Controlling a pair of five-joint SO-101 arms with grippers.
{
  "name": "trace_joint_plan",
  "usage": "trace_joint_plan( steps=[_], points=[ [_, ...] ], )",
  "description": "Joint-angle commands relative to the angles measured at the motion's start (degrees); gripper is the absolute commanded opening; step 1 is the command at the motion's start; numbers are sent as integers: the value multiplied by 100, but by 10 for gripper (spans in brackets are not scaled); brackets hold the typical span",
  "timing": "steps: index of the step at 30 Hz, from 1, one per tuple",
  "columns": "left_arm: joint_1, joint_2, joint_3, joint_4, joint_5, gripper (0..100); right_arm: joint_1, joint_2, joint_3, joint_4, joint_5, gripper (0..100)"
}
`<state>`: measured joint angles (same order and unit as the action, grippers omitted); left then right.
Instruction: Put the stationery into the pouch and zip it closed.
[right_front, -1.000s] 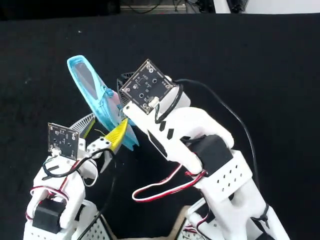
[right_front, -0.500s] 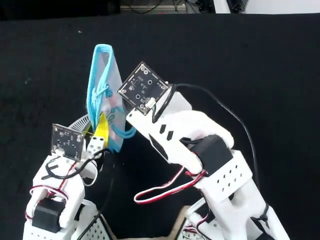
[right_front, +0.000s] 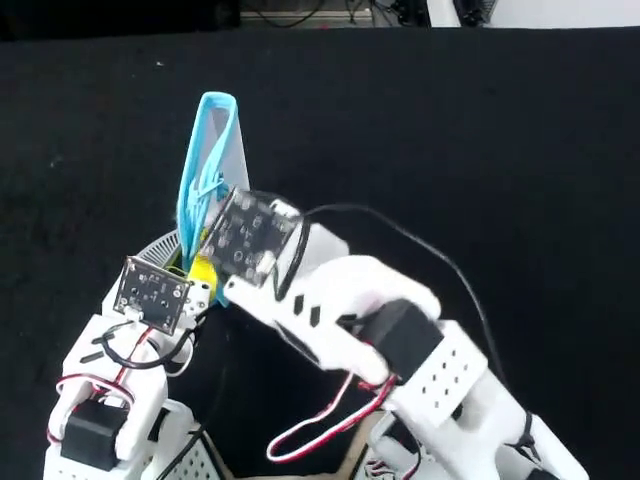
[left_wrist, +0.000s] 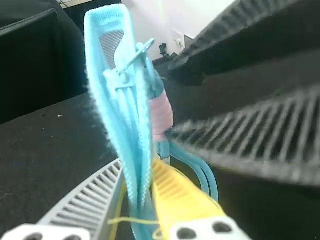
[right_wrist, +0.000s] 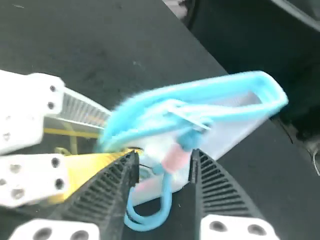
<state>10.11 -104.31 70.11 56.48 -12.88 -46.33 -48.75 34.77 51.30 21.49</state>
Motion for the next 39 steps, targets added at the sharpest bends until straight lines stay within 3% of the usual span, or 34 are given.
trace_joint_plan(
  steps=[1, 6, 10, 22, 29, 39],
  points=[
    [-4, -18, -637, 290, -62, 30, -44, -321, 365, -721, 9, 156],
    [-4, -18, -848, 677, -79, 30, 290, -356, 910, -1565, -44, 156],
    [-4, -18, -822, 677, -79, 30, 501, -356, 945, -1864, -686, 158],
    [4, -18, -857, 642, -62, 30, 492, -312, 954, -1881, -782, 155],
    [629, -18, -857, 668, -70, 30, 492, -312, 971, -1881, -782, 155],
    [629, -18, -848, 668, -79, 30, 519, -312, 1077, -1873, -782, 158]
  ],
)
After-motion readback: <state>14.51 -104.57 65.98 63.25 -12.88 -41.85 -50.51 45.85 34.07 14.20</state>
